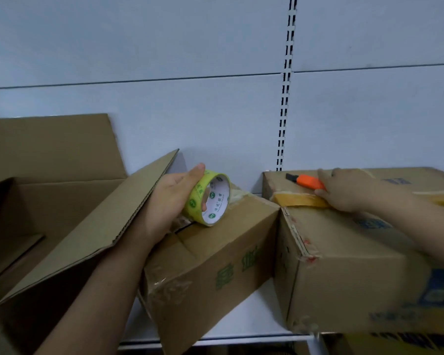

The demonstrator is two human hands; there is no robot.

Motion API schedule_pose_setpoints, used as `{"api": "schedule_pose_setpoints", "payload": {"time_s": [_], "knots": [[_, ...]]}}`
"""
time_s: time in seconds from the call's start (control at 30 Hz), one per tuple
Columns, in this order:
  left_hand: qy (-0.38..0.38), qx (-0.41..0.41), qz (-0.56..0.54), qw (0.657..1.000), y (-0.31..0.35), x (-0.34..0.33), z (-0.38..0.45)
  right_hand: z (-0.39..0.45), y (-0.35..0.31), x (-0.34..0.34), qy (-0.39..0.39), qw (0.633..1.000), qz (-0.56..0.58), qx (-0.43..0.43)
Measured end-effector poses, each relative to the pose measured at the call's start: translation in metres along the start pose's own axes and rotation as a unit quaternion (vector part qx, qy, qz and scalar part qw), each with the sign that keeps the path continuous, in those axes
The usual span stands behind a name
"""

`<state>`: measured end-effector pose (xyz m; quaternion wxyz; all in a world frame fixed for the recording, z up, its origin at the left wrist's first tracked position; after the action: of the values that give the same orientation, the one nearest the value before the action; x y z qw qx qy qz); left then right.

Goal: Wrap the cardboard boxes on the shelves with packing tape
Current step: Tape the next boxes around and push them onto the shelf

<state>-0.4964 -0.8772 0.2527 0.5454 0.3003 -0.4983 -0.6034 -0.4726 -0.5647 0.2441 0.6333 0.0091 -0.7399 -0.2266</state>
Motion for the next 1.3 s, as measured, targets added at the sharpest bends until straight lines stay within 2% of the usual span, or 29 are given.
{"api": "schedule_pose_setpoints", "payload": {"time_s": [0.07,0.1,0.17,0.23,0.33,0.5,0.63,0.73,0.8,0.9,1.0,1.17,1.3], "knots": [[0.008,0.015,0.009,1.000,0.000,-0.001,0.000,-0.001,0.000,0.006,0.067,0.997,-0.008,-0.039],[0.011,0.022,0.013,1.000,-0.001,-0.002,0.000,-0.002,-0.006,0.015,0.128,0.992,0.004,-0.021],[0.018,0.029,0.016,0.999,-0.002,-0.001,0.000,-0.010,-0.038,0.038,0.210,0.968,0.105,0.093],[0.034,0.031,0.016,0.999,-0.003,0.000,0.000,-0.028,-0.081,0.051,0.173,0.943,0.189,0.212],[0.031,0.021,0.034,0.999,-0.003,0.003,0.000,-0.036,-0.125,0.035,0.110,0.944,0.144,0.276],[0.061,0.018,0.155,0.986,0.016,0.044,-0.009,-0.032,-0.129,0.028,0.105,0.946,0.118,0.283],[0.161,0.023,0.206,0.965,0.050,0.112,-0.063,-0.032,-0.127,0.037,0.107,0.956,0.084,0.258],[0.133,0.040,0.280,0.950,0.060,0.126,-0.101,-0.034,-0.128,0.042,0.123,0.963,0.040,0.238],[0.111,0.040,0.359,0.926,0.048,0.124,-0.111,-0.040,-0.133,0.042,0.120,0.960,0.037,0.250],[0.158,0.041,0.440,0.883,0.026,0.136,-0.111,-0.048,-0.136,0.037,0.102,0.955,0.040,0.274],[0.181,0.025,0.449,0.875,0.022,0.143,-0.115,-0.048,-0.135,0.034,0.093,0.956,0.040,0.277],[0.222,-0.040,0.364,0.904,0.057,0.146,-0.115,-0.048,-0.138,0.034,0.069,0.959,0.052,0.269],[0.233,-0.049,0.398,0.886,0.076,0.140,-0.103,-0.048,-0.138,0.036,0.071,0.963,0.042,0.257]]}}
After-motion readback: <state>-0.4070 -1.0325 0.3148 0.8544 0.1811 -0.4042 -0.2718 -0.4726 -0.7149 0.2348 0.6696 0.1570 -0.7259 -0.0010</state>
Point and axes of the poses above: each hand's wrist, its own z-axis towards the middle knuckle, its own x-axis out of the back of the hand, y = z × x, the point moved 4 cm from there along z, towards the middle knuckle, and after that the axes turned 1 degree about -y, right-handed, at the moved point
